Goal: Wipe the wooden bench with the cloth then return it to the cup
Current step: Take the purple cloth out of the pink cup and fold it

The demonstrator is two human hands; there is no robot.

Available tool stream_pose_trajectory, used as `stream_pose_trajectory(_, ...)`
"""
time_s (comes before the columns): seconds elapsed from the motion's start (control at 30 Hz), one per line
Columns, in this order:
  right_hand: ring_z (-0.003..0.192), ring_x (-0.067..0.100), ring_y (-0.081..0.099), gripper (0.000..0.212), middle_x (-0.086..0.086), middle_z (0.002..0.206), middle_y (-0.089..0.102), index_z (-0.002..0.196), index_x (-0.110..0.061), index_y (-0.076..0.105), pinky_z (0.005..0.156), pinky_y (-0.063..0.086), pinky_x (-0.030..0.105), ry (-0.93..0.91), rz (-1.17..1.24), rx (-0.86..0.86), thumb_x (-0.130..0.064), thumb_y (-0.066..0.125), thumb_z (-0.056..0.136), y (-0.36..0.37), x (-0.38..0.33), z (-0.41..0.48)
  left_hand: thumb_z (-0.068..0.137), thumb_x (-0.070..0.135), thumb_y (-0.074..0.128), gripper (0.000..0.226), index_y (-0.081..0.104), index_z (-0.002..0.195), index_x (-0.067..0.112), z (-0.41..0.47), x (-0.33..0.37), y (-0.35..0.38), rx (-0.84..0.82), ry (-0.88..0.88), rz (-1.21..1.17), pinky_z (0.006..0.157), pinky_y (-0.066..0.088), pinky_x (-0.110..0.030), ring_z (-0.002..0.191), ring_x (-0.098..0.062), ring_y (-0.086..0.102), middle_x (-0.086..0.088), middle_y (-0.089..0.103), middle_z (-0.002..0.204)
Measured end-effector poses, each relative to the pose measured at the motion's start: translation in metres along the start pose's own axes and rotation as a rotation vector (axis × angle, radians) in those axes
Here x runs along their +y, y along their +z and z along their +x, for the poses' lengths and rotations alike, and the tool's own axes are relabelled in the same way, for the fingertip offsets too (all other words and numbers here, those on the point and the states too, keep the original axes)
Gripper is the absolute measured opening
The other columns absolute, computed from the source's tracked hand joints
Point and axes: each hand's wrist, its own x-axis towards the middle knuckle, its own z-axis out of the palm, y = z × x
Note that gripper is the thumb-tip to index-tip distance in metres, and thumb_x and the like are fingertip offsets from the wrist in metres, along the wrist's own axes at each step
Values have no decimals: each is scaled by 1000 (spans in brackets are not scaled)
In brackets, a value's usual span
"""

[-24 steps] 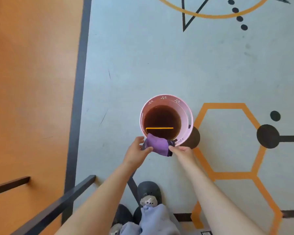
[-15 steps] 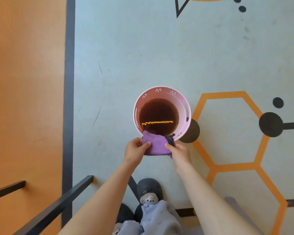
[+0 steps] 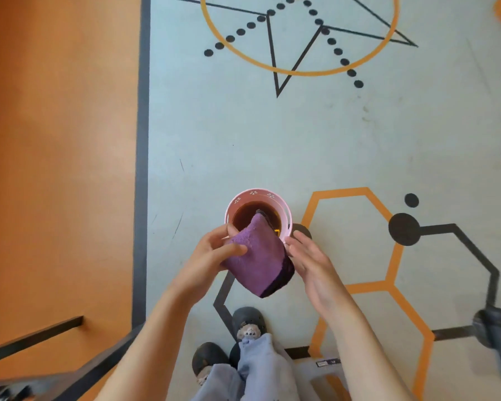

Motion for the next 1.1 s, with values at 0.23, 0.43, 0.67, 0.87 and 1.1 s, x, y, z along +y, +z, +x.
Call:
stream_pose_trajectory(0.23,120,21,56,58,9,127,62,129,-17,54,100,43,32,-8,-304,-501,-28,71,75,52,-128,-117,67,21,72,16,57,70,17,-105,123,33,-174,13,-87,52,45,-22,65,-19,58,-6,61,72)
stream_pose_trajectory(0.43,99,23,65,40,13,112,68,115,-17,59,78,51,26,-264,-261,-296,-10,69,77,92,-171,-215,75,20,73,42,59,112,9,-200,168,50,-20,44,-219,74,56,-31,84,-26,64,-16,66,99)
stream_pose_trajectory(0.67,91,15,66,45,15,117,64,125,-23,53,69,50,17,-301,-313,-277,3,59,87,113,-167,-279,70,13,75,71,41,129,35,-283,157,74,234,147,-73,84,57,-42,94,-32,70,-14,73,99)
stream_pose_trajectory(0.87,74,11,62,34,5,93,65,102,-34,54,61,44,15,-435,-587,-249,-4,61,87,120,-151,-302,72,14,72,30,66,99,26,-322,149,59,375,342,278,72,58,-31,85,-24,66,-4,66,93)
stream_pose_trajectory(1.1,93,16,62,44,-8,100,65,98,-41,59,77,53,33,-442,-860,-246,-21,72,61,144,-139,-311,71,-3,75,54,61,104,38,-335,138,47,544,400,487,77,57,-31,85,-8,62,11,61,104)
